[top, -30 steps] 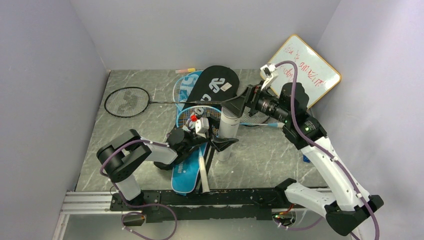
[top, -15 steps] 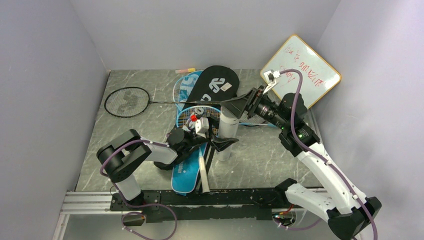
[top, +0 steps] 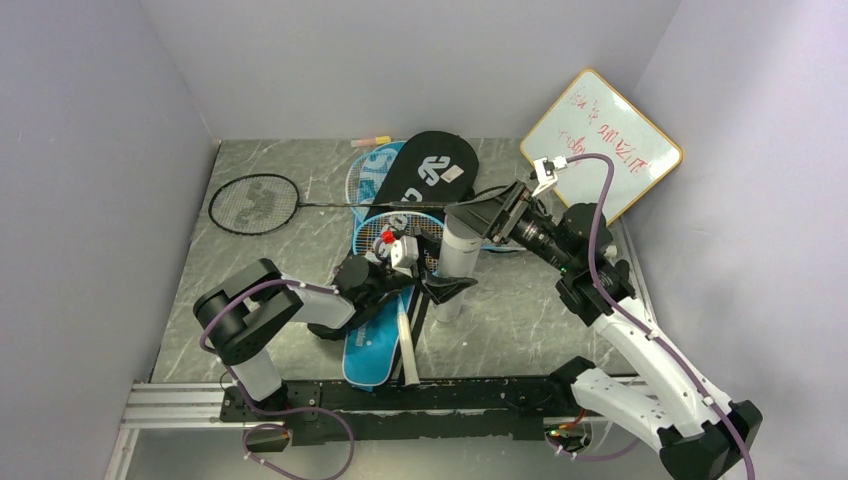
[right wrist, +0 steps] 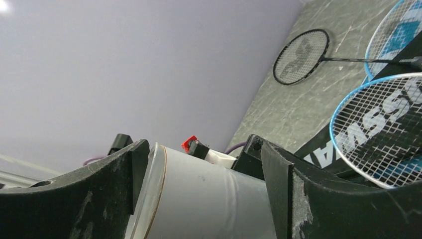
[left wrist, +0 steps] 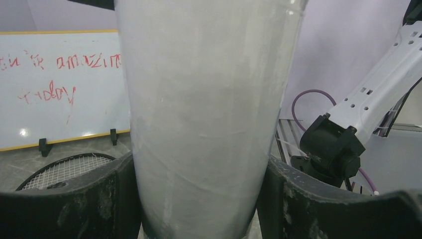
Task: Pack up the badminton gear
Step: Close the lid on the shuttle tube.
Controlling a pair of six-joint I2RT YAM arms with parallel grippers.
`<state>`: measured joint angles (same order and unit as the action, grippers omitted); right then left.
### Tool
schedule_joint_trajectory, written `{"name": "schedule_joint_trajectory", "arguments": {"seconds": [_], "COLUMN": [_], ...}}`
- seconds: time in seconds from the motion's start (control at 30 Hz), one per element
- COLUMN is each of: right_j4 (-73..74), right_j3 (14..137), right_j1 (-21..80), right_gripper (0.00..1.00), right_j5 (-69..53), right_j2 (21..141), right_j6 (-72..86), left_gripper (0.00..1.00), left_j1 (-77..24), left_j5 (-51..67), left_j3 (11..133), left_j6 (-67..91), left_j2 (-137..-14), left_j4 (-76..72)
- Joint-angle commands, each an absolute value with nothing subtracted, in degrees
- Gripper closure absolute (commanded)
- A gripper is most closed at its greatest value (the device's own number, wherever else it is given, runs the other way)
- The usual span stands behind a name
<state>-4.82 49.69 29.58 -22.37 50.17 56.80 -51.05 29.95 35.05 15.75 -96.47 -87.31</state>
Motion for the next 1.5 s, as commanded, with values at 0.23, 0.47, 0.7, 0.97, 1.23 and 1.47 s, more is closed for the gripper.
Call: {"name": "schedule_joint_trajectory", "arguments": {"seconds": [0.23, 0.47, 0.7, 0.97, 1.23, 1.47], "right_j4": [7.06, 14.63, 21.98, 23.49, 15.19, 10.00], "right_j3": [46.06, 56.43, 75.24, 85.96, 79.62, 72.09], "right_j1": [29.30, 29.31, 29.27, 29.27, 29.31, 29.31], "right_gripper": [0.17, 0.15, 0.09, 0.55, 1.00, 1.00], "right_j5": [-24.69, -17.38, -10.77, -17.80, -26.35, -28.47], "right_j2": [54.07, 54.48, 57.13, 56.79, 54.32, 54.36], "right_j6": [67.23, 56.19, 39.09, 27.37, 29.56, 33.22], "left_gripper": [0.27, 0.34, 0.36, 0.36, 0.37, 0.37], "left_j1": [-51.09, -51.07, -51.08, -51.12, -51.11, -51.21], "left_j5": [30.95, 31.19, 31.31, 31.53, 31.82, 32.02], "left_j3": [36.04, 36.27, 36.32, 36.77, 37.18, 37.52], "left_j6": [15.47, 15.67, 15.05, 14.60, 15.06, 15.26], "left_j2": [-94.99, -94.93, -94.45, -94.09, -94.39, -94.60], "left_j4": [-98.17, -97.97, -96.99, -95.62, -95.71, -95.49]}}
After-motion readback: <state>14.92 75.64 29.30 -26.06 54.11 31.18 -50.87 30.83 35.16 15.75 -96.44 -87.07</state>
